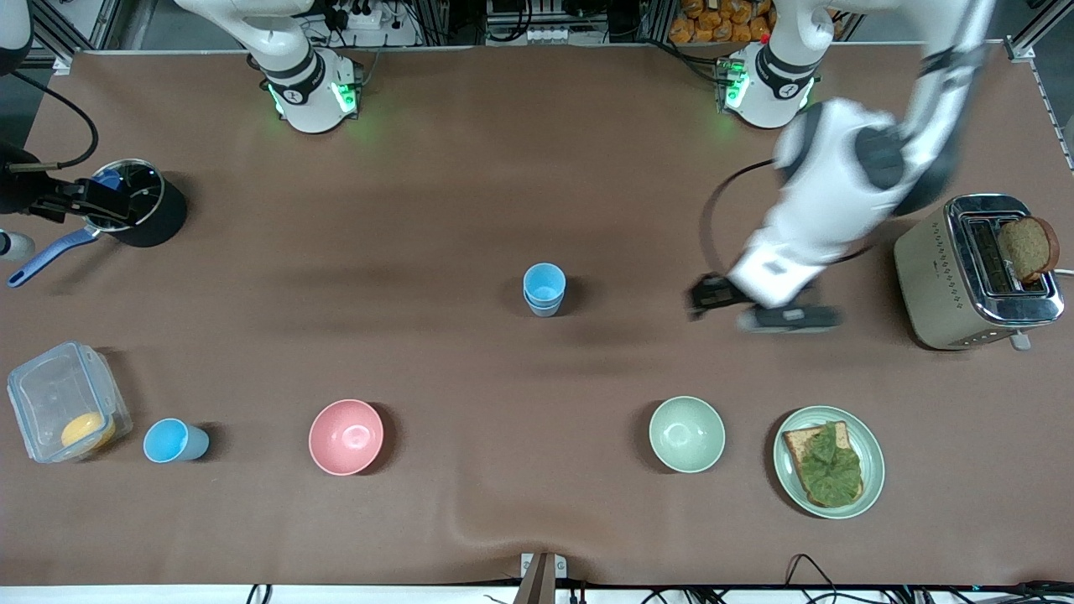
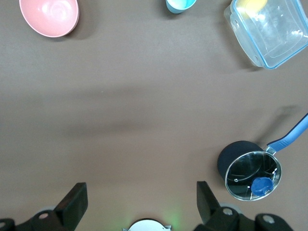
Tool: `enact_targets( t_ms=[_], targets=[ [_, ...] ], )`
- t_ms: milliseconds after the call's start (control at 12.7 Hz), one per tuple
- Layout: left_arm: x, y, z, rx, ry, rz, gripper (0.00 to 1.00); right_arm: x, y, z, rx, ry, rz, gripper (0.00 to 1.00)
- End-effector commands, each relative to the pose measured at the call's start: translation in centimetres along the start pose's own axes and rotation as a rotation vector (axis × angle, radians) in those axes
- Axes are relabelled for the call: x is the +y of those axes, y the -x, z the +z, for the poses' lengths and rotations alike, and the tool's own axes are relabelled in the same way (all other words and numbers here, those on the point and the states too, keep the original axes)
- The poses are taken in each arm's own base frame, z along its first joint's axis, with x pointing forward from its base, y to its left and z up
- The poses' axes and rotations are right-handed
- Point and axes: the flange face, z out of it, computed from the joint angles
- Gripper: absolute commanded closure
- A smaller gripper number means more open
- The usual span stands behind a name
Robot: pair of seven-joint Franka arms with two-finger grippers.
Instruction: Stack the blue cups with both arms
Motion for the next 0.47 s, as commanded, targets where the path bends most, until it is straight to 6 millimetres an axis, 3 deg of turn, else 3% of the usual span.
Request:
enact_targets(
  t_ms=[0, 79, 236, 393],
  targets=[
    [-6.7, 3.4, -7.0, -0.036, -0.063, 0.046, 0.00, 0.5, 0.3, -0.2, -0.001, 0.016, 0.002, 0.00],
    [-8.1, 4.2, -9.0, -0.051, -0.072, 0.028, 0.00, 0.5, 0.4, -0.3, 0.000, 0.016, 0.002, 0.00],
    [-9.0, 5.7, -11.7, -0.070, -0.146, 0.032, 0.00, 0.4, 0.3, -0.2, -0.001, 0.017, 0.000, 0.00],
    [-8.9, 6.8, -14.4, -0.087, -0.158, 0.022, 0.00, 0.5, 0.4, -0.3, 0.000, 0.016, 0.002, 0.00]
  ],
)
